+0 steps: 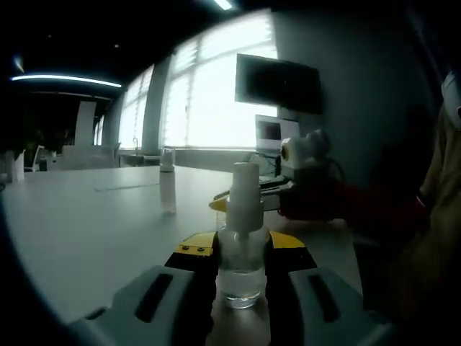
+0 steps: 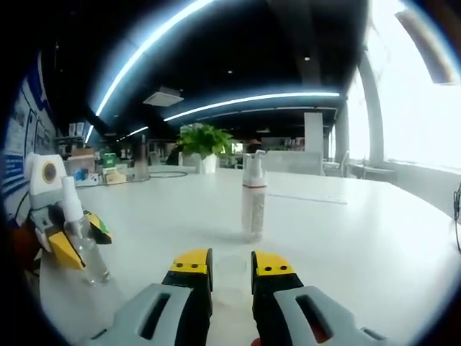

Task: Clamp pump bottle remove cover press pump head put on cover

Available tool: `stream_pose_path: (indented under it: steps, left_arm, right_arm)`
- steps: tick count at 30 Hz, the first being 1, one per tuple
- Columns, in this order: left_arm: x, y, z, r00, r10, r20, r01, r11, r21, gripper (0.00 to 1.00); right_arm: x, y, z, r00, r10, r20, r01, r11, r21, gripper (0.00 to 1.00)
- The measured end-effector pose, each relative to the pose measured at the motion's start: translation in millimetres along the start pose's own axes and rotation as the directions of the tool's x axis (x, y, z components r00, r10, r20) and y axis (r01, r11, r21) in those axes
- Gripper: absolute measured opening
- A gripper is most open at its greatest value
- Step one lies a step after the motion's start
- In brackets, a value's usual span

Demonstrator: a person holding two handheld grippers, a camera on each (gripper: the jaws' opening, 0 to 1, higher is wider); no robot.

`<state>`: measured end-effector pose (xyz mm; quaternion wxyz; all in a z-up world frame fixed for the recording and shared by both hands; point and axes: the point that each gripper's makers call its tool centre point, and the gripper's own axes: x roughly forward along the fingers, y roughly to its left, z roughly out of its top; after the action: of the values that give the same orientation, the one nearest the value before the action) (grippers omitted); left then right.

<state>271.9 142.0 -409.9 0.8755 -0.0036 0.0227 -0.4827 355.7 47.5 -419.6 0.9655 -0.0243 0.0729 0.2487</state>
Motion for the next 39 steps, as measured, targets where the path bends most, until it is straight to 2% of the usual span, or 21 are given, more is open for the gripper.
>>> stream_pose_path:
  steps: [10,22,30,39]
  left_arm:
    - [0,0.4,0.0,1.0,0.0,0.0,0.0,1.0,-0.002,0.16]
    - [0,-0.5,0.2,1.0,0.001,0.0,-0.001,1.0,-0.002,0.16]
    - [0,0.3,0.0,1.0,0.001,0.0,-0.001,1.0,-0.002,0.16]
    - [0,-0.3,0.0,1.0,0.002,0.0,-0.002,1.0,-0.001,0.16]
  right_arm:
    - [-6,2,14.0,0.999,0.001,0.032,-0.001,1.0,-0.005,0.16]
    - [-20,17,45.2,0.994,0.024,0.105,-0.021,0.999,-0.033,0.15]
    - [-28,24,58.4,0.99,0.037,0.139,-0.032,0.999,-0.041,0.13]
    - [-37,38,60.0,0.986,0.074,0.15,-0.066,0.996,-0.054,0.0]
